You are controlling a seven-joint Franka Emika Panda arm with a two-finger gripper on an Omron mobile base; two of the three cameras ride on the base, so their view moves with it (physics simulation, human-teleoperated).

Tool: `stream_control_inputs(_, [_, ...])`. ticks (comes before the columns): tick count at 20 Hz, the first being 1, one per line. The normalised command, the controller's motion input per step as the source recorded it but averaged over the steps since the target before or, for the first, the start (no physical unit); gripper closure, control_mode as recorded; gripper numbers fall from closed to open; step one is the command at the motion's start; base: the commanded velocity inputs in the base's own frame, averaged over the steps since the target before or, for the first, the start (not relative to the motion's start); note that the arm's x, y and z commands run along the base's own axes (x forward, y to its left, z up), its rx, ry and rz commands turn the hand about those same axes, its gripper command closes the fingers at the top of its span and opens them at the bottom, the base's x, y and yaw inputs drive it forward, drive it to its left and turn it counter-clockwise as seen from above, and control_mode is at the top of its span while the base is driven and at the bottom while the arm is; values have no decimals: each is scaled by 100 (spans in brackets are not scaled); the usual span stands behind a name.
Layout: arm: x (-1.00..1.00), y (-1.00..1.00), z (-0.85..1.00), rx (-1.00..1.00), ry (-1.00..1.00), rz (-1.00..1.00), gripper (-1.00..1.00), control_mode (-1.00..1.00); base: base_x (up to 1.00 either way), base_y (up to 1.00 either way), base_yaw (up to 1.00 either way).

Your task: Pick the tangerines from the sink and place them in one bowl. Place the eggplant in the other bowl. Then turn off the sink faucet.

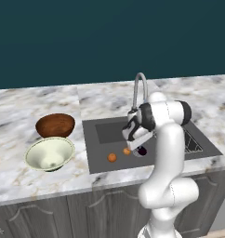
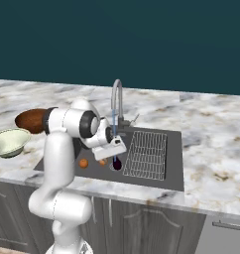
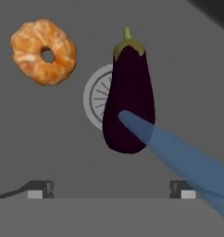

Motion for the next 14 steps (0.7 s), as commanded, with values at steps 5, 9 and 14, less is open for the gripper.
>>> stream_control_inputs(5, [30,-5,-36,0,0,0,-100,-100,0,0,0])
stream_control_inputs(9, [32,-16,-22,0,0,0,-100,-100,0,0,0])
stream_control_inputs(14, [17,-13,-25,0,0,-1,-100,-100,0,0,0])
